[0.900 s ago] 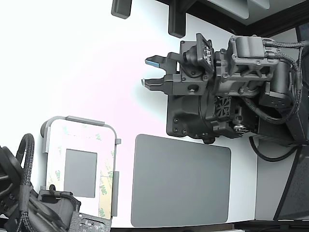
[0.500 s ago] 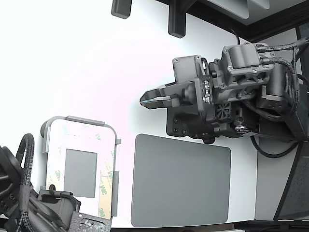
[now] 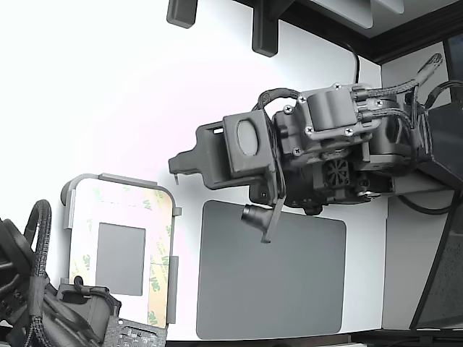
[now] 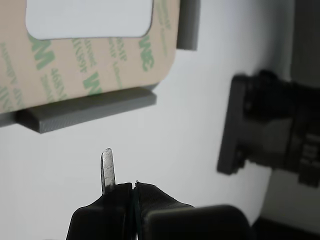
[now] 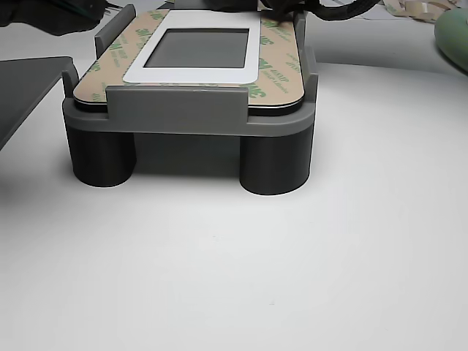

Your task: Peel off protective film from adhesive tape.

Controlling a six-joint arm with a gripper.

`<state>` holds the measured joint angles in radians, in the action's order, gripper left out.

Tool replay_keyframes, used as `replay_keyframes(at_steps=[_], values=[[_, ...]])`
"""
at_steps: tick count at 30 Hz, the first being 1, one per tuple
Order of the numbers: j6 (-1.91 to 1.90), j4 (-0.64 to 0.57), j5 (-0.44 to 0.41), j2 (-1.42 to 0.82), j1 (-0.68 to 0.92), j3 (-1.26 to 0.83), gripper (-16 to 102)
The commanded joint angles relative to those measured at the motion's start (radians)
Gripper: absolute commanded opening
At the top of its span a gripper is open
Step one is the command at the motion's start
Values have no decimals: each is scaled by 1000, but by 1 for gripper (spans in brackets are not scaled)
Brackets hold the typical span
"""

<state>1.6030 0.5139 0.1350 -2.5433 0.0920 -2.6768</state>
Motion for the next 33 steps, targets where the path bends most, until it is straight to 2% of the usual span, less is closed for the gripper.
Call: replay_keyframes(at_steps=[1,5,8,14,20,27,33], values=[[-15,-63,-2,91,67,74,-12],[87,-54,-52,189,170,141,-12],[114,2,-91,276,227,245,-12],[206,-6,-71,368,258,305,-11],[216,48,-86,446,284,382,-11],[158,118,-199,600,379,529,-7],[170,161,-236,695,428,632,-11]])
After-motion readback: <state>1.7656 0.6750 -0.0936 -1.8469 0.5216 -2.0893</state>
